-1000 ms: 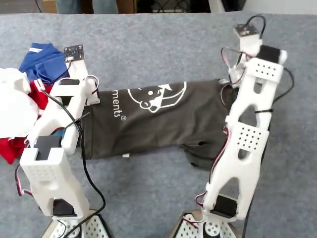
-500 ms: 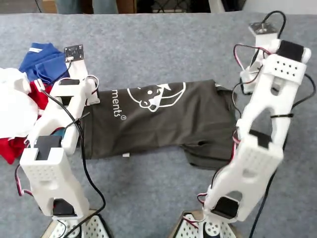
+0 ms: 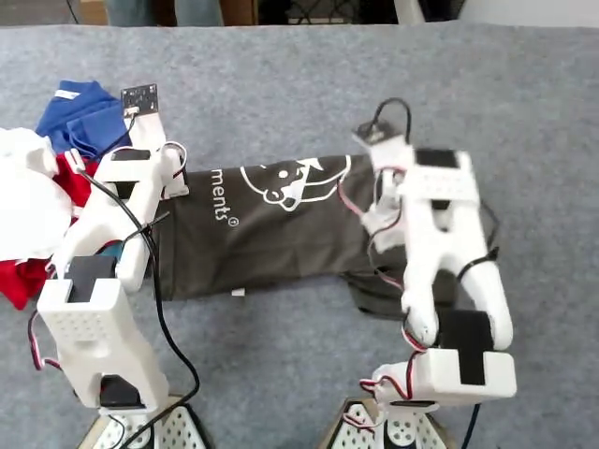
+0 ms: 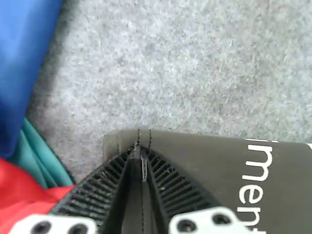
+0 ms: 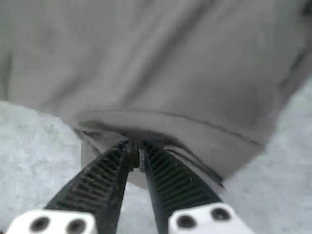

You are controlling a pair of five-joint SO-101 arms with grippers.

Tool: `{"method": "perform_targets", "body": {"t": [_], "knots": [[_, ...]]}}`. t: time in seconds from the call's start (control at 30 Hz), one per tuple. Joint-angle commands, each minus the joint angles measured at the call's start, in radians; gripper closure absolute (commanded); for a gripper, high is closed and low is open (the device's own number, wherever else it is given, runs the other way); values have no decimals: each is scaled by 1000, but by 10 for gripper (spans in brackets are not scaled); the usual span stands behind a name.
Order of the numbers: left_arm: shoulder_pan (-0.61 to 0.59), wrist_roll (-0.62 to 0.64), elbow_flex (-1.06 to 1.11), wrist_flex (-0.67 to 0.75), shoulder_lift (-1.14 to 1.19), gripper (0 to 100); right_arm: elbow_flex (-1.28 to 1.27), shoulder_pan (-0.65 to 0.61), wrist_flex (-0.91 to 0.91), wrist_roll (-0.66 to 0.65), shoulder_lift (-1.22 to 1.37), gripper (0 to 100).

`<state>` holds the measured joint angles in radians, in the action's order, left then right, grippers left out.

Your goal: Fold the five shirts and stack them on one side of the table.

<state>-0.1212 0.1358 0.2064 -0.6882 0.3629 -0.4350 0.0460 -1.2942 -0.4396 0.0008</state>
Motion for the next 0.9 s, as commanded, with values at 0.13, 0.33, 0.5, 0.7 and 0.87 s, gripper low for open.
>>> {"method": "perform_targets", "body": {"t": [0.13,0.33,0.5,0.7,0.87], "knots": [[-15,11,-22,15,-12,972,-194,-17,144,12,-58,985],[-15,9,-22,15,-12,972,-268,-18,64,11,-59,985],[-15,8,-21,15,-12,972,-329,-11,52,9,-97,985],[-15,6,-21,15,-12,972,-374,-9,46,-52,-288,985],[-15,6,-21,15,-12,972,-407,11,32,-256,-456,984]]}}
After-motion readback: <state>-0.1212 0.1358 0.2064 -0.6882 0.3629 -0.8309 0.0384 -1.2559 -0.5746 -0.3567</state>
